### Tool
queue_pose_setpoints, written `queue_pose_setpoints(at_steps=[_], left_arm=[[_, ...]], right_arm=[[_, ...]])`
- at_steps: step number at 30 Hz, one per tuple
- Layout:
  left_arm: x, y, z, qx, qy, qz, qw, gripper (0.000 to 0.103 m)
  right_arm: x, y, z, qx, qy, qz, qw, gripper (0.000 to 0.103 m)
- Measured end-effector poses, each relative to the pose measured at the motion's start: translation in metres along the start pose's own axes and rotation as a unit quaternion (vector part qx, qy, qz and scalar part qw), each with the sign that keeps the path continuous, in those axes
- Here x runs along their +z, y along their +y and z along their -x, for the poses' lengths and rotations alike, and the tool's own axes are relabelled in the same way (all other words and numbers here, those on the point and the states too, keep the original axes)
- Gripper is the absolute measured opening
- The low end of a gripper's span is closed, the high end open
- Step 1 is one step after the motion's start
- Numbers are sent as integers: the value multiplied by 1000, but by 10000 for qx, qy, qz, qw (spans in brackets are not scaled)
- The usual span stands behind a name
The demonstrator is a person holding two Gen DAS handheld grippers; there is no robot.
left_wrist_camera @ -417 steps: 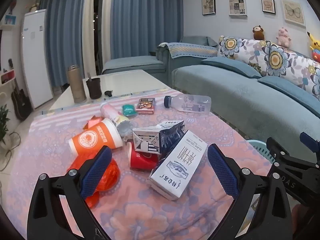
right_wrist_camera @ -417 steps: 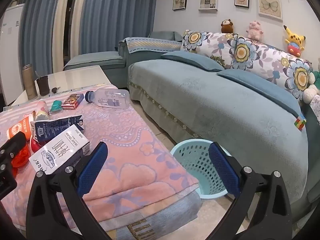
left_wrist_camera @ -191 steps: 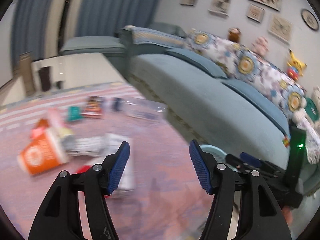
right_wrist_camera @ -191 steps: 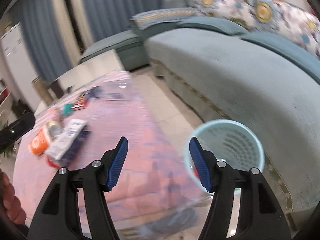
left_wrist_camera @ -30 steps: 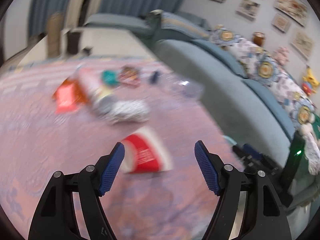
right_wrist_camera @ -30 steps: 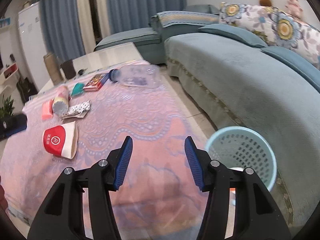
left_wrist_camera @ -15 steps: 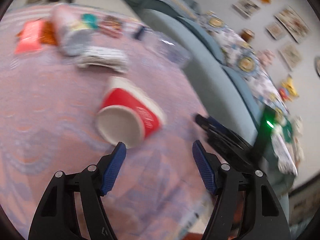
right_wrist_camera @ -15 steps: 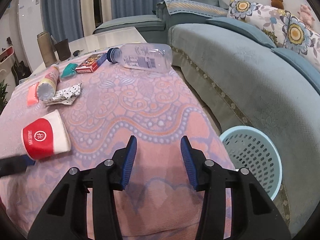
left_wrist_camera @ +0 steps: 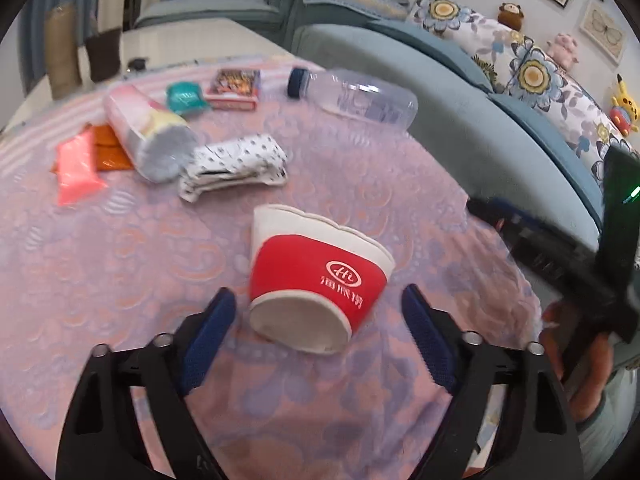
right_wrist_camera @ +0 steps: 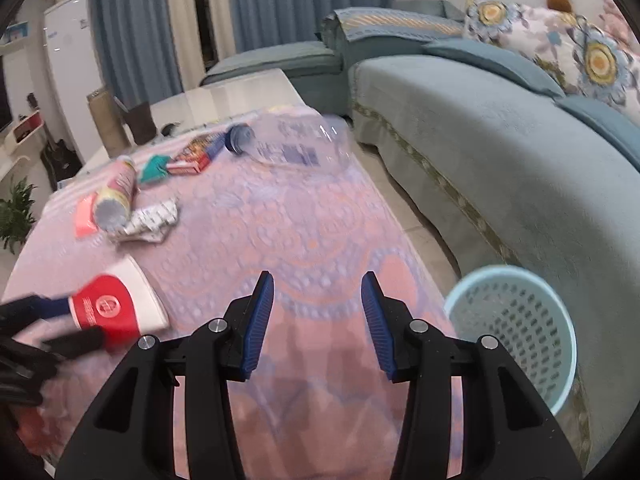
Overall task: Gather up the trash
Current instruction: 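Grasp the red paper cup with the left tool, then grasp the clear water bottle with the right tool while left tool holds red cup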
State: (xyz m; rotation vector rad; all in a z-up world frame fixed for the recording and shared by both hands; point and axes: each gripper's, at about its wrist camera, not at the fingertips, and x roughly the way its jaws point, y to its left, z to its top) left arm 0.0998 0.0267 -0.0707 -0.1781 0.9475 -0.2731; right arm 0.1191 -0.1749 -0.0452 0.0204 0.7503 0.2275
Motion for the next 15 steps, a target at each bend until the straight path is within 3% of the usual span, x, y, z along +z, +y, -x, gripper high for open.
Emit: queue_pose_setpoints(at_steps=[1,4,9,15], left_arm=[[0,1,-4,-20,-1,51,10000,67],[-2,7,-11,-53,-61,188,9998,67],[-7,4,-1,132,-456,204,9987,65],[-12,33,17,-123,-1059,888,9903,65]], right_arm=[[8,1,0,37,-84,103,9999,45],[27,4,-4,160,-237,312,9991,55],[69,1,-30,179,-349,704,9967,58],[117,-8,-88,170,-161,1028,9944,64]])
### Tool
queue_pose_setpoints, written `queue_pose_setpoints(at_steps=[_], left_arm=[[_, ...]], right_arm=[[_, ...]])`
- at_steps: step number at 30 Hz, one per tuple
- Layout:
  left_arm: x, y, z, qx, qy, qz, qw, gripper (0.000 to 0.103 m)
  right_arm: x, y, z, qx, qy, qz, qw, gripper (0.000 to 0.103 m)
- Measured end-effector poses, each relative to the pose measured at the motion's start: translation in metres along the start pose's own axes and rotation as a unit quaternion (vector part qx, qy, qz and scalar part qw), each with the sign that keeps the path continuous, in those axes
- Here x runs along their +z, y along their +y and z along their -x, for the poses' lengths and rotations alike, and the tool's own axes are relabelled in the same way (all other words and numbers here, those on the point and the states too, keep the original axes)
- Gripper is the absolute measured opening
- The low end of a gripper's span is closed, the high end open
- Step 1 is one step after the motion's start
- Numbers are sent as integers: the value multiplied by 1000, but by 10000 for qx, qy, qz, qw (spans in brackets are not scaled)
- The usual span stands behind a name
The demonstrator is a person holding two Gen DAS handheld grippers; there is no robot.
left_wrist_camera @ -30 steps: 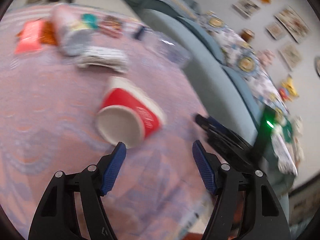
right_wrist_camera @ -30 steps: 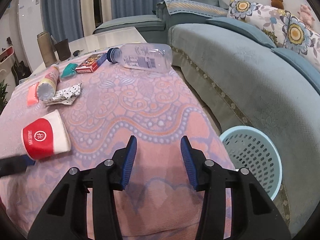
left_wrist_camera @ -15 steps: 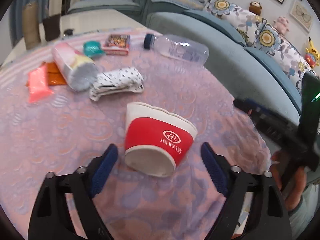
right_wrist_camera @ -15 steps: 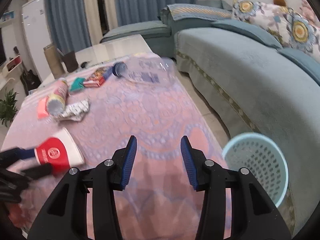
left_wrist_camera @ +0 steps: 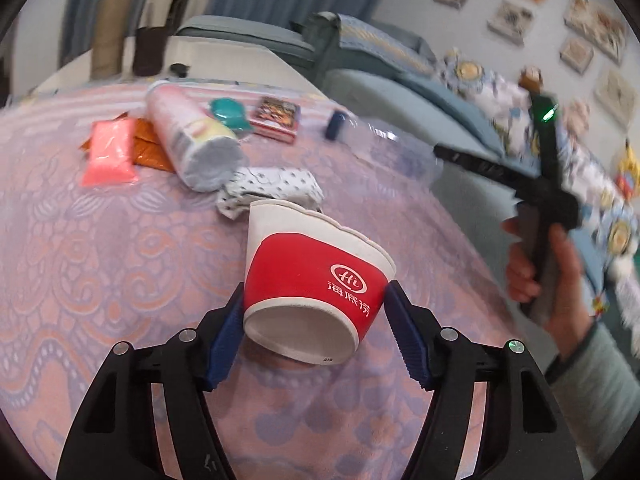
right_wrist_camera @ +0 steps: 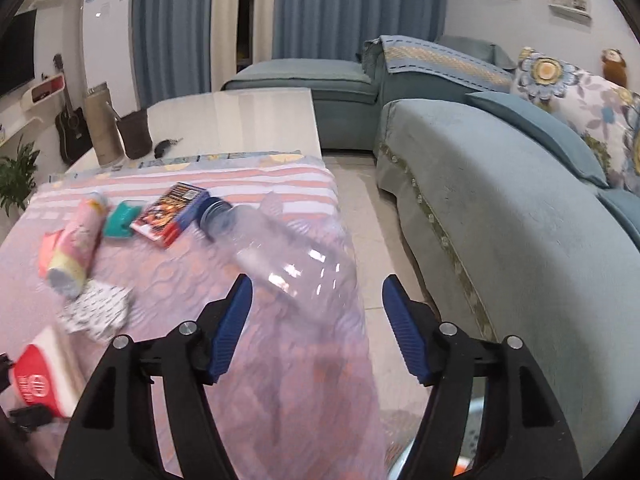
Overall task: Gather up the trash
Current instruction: 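Grasp the clear water bottle with the right tool while left tool holds red cup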
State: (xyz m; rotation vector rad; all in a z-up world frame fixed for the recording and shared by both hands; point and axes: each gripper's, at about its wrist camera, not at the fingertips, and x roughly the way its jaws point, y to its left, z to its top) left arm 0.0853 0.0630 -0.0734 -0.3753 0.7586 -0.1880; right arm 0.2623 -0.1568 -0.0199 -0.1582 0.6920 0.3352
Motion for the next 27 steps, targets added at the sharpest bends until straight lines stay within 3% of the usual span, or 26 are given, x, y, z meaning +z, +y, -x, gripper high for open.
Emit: queue_pose_setpoints(at_steps=[5,7,12,17,23,25,27], left_arm=[[-1,3,3,-159,-37,71,9998,66],[-1,5,4,-244,-69,151,9996,66],[-3,6,7,-330,-183,262,9989,66],[-4,3,8,-334,-215,203,9990,66],[-5,3,9,-328,-242,196,9990,66],[-4,4,9,-334,-243,192,9990,66],[-4,4,9,-322,-245,179,9990,66]], right_arm=[[11,3,-37,253,292,236,9990,67],[12,5,-43,291,314,327,9985,73],[11,14,-51,405,508,711,9954,75],[8,20,-36,1252,605,736,9875,70],[7,46,-49,917,684,905,9893,69],[6,52,-57,791,756,825,9906,51],[4,55,-60,727,791,753,9914,49]])
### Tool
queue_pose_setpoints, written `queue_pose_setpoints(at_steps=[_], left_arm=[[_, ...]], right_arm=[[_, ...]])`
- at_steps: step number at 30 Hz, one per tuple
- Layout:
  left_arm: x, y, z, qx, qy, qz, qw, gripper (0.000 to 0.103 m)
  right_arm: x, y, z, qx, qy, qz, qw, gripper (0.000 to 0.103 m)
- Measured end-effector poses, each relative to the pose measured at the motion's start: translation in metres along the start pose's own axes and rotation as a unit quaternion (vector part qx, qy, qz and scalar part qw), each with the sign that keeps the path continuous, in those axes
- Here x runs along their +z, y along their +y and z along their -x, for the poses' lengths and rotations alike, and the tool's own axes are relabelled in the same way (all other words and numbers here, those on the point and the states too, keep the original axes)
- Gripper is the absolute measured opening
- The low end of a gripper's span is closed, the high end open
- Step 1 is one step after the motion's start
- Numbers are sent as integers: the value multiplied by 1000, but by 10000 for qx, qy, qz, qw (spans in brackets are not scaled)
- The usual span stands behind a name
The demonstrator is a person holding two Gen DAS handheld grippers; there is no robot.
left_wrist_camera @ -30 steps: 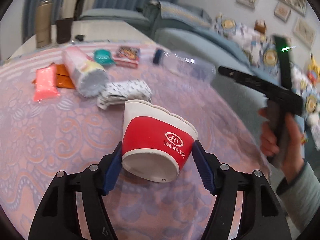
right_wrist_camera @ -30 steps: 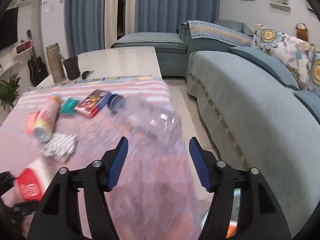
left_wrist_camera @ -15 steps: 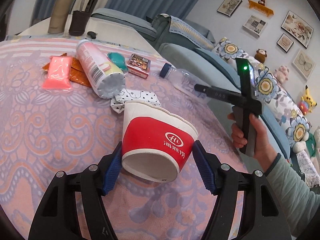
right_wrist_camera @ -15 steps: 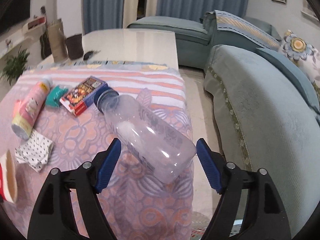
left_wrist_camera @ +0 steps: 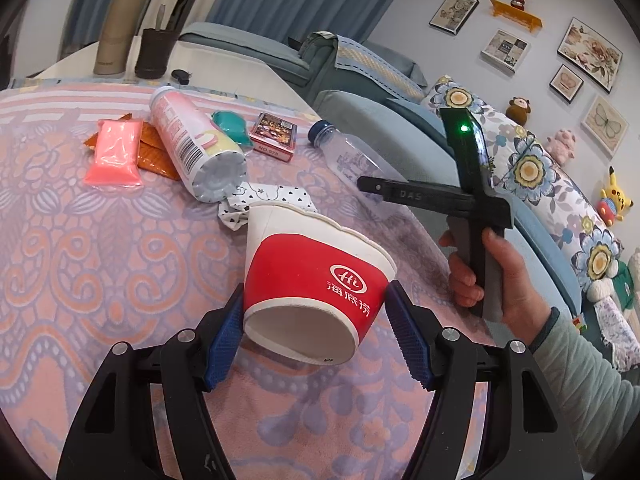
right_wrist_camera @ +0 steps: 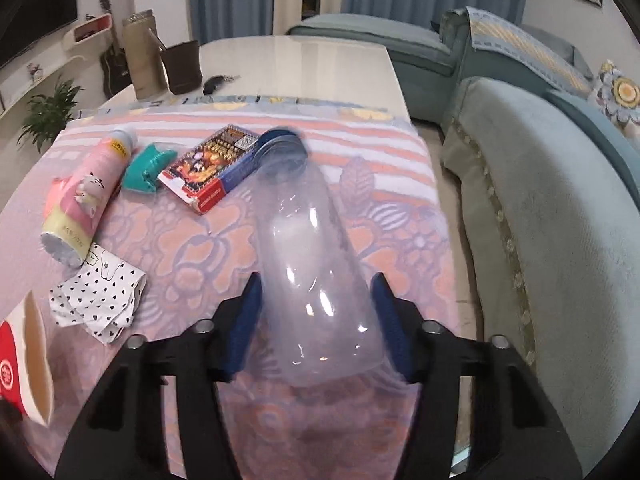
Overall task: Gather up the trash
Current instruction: 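Grasp the clear water bottle with the right tool while left tool holds red cup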
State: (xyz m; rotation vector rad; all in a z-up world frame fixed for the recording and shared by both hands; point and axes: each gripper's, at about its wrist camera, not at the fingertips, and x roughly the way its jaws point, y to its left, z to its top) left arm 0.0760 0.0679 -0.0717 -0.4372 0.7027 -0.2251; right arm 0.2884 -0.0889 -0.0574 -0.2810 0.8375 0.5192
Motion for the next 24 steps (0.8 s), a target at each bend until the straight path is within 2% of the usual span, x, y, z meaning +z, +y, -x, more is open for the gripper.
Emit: queue_pose_setpoints(at_steps=[2,6,12,14,16,18,21,24], left_arm=[[0,-1,0,7,-1,-22,10000,66],[0,-3,1,23,-28,-63,10000,66],[0,-1,3,8,-71,-42,10000,66],[0,-2,2,14,-56,-82,9999,66],[0,-2,2,52,-44,-90,9999,66],[0,-2,1,85,-13,-88,9999,66],[1,-2,-1,101,40,-109,9999,66],[1,-4,-4,105,108,-165,9997,66]], right_arm=[[-4,4,5,-69,-23,-46,10000,46],[-22,13,38,139,-99,-301,9994,44],[-82,30,107,437,-79,-920,9948,43],[-109,32,127,647,-77,-1357,9886,43],[-133,29,139,971,-34,-1934,9763,44],[-151,31,146,1120,16,-2299,9668,44],[-168,33,147,1264,179,-2543,9587,45],[-177,28,148,1231,263,-2724,9539,52]])
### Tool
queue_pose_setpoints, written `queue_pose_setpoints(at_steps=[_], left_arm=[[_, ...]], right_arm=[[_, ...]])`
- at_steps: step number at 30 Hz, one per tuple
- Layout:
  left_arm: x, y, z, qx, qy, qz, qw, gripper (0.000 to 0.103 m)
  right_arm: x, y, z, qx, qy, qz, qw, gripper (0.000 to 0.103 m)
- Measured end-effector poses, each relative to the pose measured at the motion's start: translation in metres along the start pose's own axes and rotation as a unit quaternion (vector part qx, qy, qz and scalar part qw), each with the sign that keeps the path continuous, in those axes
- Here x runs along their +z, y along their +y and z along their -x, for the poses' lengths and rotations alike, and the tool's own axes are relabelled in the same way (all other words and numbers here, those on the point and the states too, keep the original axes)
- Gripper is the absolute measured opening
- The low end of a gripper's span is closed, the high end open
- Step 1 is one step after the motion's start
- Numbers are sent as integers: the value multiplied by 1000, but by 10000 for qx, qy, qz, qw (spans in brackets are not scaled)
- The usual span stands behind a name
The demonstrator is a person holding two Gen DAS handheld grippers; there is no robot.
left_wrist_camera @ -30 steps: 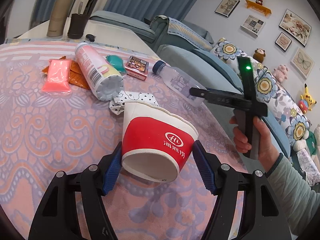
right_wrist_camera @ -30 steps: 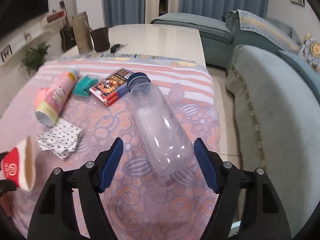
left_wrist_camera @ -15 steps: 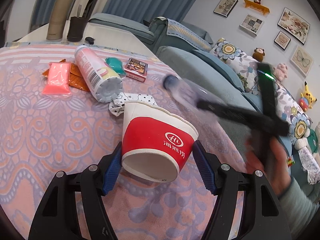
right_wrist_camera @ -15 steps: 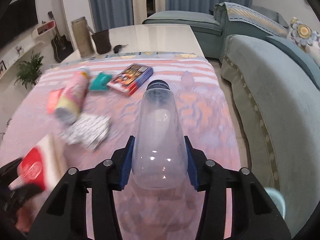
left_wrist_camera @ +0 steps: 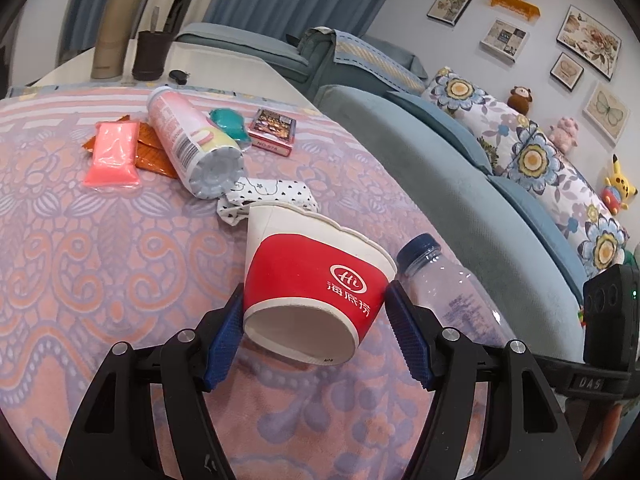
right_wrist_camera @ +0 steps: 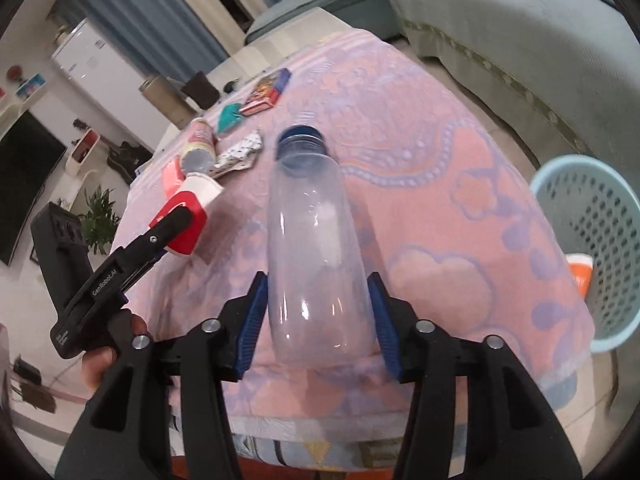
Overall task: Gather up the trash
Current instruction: 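Grasp the clear water bottle with the right tool while left tool holds red cup, then carry red cup and bottle to the blue basket and release both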
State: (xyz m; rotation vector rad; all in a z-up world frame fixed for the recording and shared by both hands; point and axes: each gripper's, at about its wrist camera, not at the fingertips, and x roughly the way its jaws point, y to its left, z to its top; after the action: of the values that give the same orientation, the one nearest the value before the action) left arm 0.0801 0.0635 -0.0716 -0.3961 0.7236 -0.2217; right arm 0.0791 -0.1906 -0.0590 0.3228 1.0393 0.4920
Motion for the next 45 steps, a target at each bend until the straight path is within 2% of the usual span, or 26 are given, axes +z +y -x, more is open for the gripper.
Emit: queue_pose_setpoints(at_steps=[2,7,12,19,24,26,29,35,37,40,45], left_arm=[[0,0,-1,-12,17,-25,10000,66],[0,0,-1,-34,24,-29,10000,66],[-1,-1,-3,38,40,-83,10000,66],[-2,-6,-4,235,46,-189,9995,66],[-3,-12,-2,319,-16,-252,9992,66],[-5,-16,7,168,-213,-234,9994,66],[-5,-25,15,-40,-295,-138,9995,66],[15,-71,34,-322,-487,-461,9972,66],[17,-85,34,-298,-458,-603,9967,66],[9,-101,33,-160,-404,-869,9953,66],[1,-105,28,-80,-284,-949,9951,66]], right_arm=[[1,-5,9,-265,-195,5,9995,62],[3,-8,26,-962,-629,189,9932,63],[5,15,17,-1383,-593,854,9849,63],[10,29,-24,-2059,-306,1101,9719,61],[7,32,-21,-2067,-403,1279,9692,58],[6,31,-12,-1888,-497,1202,9734,56],[9,26,7,-1654,-679,1025,9785,55],[17,16,41,-1475,-941,816,9812,54],[16,8,43,-1370,-789,698,9849,54],[6,-4,36,-1125,-323,535,9917,53],[-8,-7,21,-974,196,478,9939,54]])
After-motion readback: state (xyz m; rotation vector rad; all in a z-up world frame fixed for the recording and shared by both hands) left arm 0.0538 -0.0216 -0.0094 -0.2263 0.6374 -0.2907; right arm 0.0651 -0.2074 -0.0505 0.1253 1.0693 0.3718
